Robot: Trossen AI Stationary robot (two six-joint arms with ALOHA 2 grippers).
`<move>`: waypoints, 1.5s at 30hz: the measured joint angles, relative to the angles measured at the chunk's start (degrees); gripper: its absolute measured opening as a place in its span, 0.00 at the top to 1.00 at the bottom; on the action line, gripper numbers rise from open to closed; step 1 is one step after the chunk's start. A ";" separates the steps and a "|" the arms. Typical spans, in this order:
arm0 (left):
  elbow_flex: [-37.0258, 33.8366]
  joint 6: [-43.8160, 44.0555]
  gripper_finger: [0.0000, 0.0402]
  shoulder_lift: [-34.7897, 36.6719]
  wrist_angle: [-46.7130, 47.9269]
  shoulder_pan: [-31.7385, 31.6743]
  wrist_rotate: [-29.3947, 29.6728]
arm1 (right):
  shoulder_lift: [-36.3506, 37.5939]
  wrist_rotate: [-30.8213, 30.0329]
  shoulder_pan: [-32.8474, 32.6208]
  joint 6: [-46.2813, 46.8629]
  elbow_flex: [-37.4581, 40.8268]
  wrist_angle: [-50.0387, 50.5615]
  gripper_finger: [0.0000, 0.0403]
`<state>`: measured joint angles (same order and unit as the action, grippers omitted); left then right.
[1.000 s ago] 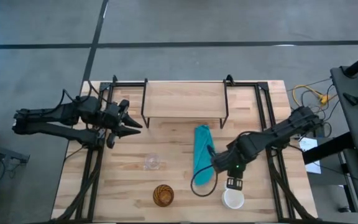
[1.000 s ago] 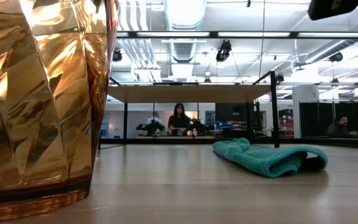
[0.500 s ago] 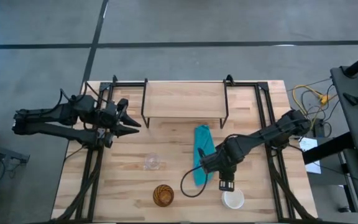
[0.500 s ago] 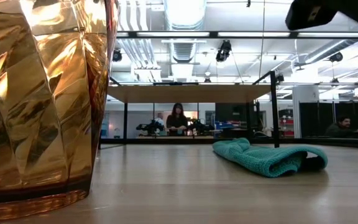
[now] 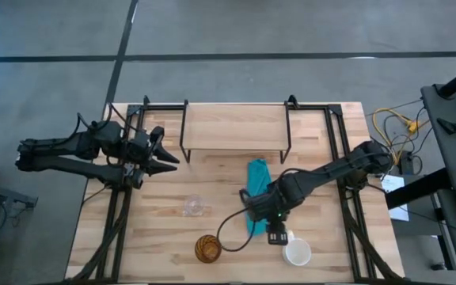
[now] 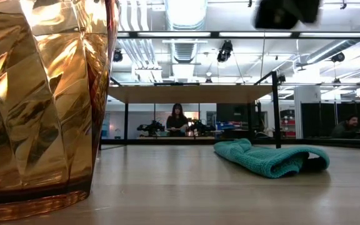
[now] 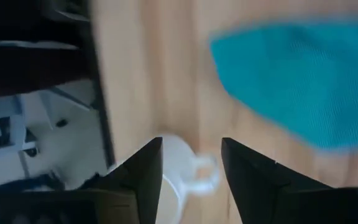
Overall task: Stack small to large cups/mugs on shelf
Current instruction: Put the brown glass on the shelf
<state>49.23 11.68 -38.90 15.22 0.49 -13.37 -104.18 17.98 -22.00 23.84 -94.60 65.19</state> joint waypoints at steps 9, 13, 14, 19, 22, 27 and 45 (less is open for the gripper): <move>0.02 0.00 0.79 -0.26 -4.23 0.01 -0.63 | 0.00 -0.64 -0.09 -26.81 -7.05 -11.66 0.64; 0.02 -0.02 0.79 -0.49 -4.32 0.02 -1.11 | -0.14 -3.83 -0.04 -38.43 -7.36 -12.24 0.63; 0.02 -0.02 0.79 -0.70 -4.27 0.02 -1.11 | -0.31 -5.49 -0.01 -40.79 -7.35 -12.21 0.63; 0.02 -0.04 0.79 -2.11 -4.37 0.02 -1.09 | -2.62 -11.13 0.13 -48.38 -7.26 -13.28 0.63; 0.02 -0.02 0.79 -2.92 -4.49 0.02 -1.09 | -4.22 -11.23 0.11 -50.54 -7.22 -14.82 0.63; 0.02 0.02 0.79 -4.30 -7.76 0.07 -1.09 | -6.81 -11.67 -0.01 -52.05 -7.23 -17.82 0.65; 0.02 0.02 0.79 -3.67 -16.33 0.04 -1.37 | -15.12 -11.85 -1.84 -59.01 -15.18 -24.89 0.67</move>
<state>49.25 11.70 -42.57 -1.11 0.54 -14.74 -119.31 6.13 -23.83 -35.18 -109.78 40.30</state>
